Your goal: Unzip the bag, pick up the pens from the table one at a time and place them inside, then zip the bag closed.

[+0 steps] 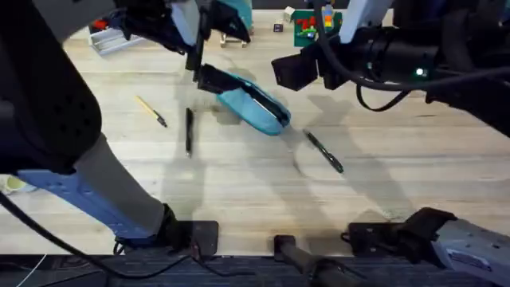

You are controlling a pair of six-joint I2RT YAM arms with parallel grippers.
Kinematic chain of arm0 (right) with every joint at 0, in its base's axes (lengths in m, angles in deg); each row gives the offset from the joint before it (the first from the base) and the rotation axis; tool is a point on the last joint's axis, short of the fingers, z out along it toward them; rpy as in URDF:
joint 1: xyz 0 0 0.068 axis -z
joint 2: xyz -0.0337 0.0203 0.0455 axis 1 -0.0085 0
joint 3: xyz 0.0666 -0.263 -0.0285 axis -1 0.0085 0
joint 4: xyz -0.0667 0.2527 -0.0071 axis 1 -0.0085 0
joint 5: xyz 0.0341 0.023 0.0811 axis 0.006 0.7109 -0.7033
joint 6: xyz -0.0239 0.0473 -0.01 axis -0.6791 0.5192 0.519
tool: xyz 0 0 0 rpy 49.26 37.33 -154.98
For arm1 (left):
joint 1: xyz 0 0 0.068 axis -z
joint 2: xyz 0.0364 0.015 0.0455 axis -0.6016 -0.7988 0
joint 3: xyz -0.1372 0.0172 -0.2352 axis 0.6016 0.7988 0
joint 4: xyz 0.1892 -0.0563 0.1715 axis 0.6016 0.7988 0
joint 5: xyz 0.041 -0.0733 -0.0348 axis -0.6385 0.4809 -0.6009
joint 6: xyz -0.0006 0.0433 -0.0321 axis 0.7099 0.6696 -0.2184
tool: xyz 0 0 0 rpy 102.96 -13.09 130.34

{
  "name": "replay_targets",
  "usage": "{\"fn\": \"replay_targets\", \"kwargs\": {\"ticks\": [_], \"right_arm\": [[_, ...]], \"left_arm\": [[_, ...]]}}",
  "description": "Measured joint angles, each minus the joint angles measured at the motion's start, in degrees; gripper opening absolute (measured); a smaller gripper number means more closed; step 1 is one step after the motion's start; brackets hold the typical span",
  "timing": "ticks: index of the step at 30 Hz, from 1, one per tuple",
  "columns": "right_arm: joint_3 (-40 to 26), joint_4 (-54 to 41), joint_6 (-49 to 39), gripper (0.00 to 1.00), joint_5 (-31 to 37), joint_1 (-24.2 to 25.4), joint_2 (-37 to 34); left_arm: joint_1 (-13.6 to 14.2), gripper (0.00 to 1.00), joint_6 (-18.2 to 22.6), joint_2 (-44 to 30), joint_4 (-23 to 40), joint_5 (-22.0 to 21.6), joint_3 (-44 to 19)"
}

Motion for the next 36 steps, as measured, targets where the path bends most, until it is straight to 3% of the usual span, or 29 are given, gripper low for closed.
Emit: {"fn": "replay_targets", "kwargs": {"ticks": [8,17,20,25,28,33,36], "right_arm": [[0.0,-0.02,0.0,0.997,0.0,1.5,-0.01],[-0.25,-1.59,0.0,0.998,0.0,2.09,0.01],[-1.64,-5.89,0.0,0.998,0.0,2.09,0.01],[-4.48,-9.32,0.0,0.998,0.0,2.09,-0.01],[-5.05,-9.55,0.0,0.998,0.0,2.09,0.01],[-5.14,-9.84,0.0,0.997,-0.02,2.09,0.01],[-5.16,-10.11,-0.02,0.997,-0.02,2.09,0.01]], "left_arm": [[-3.41,0.992,-0.13,0.0,4.5,7.56,-3.49],[-3.68,0.995,-0.42,0.0,17.31,9.3,-9.43],[-4.05,0.995,-2.99,0.0,19.33,9.32,-11.97],[-4.66,0.995,-12.48,0.0,16.69,7.95,-15.45],[-4.71,0.995,-20.78,0.0,14.42,4.95,-17.08],[-4.71,0.995,-39.53,0.0,14.3,-4.6,-21.73],[-4.71,0.995,-47.48,0.0,15.98,-9.54,-24.12]]}}
